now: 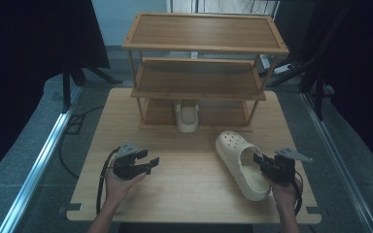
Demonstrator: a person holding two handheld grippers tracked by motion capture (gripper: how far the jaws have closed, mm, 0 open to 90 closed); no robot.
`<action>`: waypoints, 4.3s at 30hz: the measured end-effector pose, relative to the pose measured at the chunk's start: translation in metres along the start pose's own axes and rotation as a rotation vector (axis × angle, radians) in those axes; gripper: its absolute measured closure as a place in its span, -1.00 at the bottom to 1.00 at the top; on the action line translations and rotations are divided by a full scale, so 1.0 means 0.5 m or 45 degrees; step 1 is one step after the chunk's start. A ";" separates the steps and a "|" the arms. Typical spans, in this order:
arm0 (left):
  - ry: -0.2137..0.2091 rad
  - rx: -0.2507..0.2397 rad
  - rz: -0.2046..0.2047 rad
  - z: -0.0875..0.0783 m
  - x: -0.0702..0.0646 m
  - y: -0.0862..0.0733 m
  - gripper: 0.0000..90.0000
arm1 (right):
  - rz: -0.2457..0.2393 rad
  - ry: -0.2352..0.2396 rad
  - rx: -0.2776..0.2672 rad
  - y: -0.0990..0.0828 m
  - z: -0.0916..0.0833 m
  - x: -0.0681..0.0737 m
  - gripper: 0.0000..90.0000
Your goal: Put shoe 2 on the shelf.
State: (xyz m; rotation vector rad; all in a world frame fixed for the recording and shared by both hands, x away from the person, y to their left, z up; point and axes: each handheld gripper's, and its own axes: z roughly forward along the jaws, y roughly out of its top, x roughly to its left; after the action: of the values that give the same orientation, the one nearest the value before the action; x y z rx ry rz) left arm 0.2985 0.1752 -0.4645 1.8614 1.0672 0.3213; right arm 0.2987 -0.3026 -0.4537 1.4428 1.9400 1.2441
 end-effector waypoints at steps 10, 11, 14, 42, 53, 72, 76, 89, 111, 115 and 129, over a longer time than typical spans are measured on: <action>-0.018 0.012 -0.002 0.005 -0.002 0.000 -0.12 | -0.004 -0.001 -0.075 0.023 -0.001 0.018 0.70; -0.020 0.010 -0.005 0.004 -0.001 0.000 -0.12 | 0.000 -0.008 -0.080 0.025 0.002 0.019 0.70; -0.016 0.006 -0.016 0.002 0.004 0.000 -0.12 | 0.004 -0.021 -0.090 0.032 0.013 0.021 0.70; -0.036 -0.013 -0.036 -0.007 0.010 0.001 -0.12 | 0.008 -0.199 -0.097 0.116 0.198 0.048 0.68; -0.036 -0.016 -0.040 -0.009 0.011 0.001 -0.12 | 0.058 -0.225 -0.110 0.125 0.257 0.050 0.68; -0.095 -0.048 -0.084 -0.017 0.015 0.005 -0.12 | 0.095 -0.306 -0.141 0.151 0.375 0.071 0.67; -0.092 -0.049 -0.096 -0.018 0.021 0.004 -0.12 | 0.094 -0.314 -0.152 0.157 0.405 0.082 0.67; -0.086 -0.032 -0.095 -0.011 0.022 0.000 -0.12 | 0.053 -0.294 -0.177 0.161 0.415 0.089 0.19; -0.097 -0.037 -0.078 -0.019 0.013 0.004 -0.13 | -0.131 0.067 0.014 0.076 0.216 0.117 0.69; -0.099 -0.041 -0.079 -0.021 0.012 0.005 -0.13 | -0.161 0.113 0.051 0.044 0.201 0.121 0.97; -0.101 -0.029 -0.082 -0.018 0.017 0.002 -0.13 | -0.199 0.105 0.163 0.020 0.249 0.119 0.99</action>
State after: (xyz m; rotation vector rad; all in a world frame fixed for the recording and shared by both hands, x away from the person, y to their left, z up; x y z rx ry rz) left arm 0.2986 0.1867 -0.4608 1.8001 1.0631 0.2196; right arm 0.3761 -0.1969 -0.4986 1.2884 2.1773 1.1441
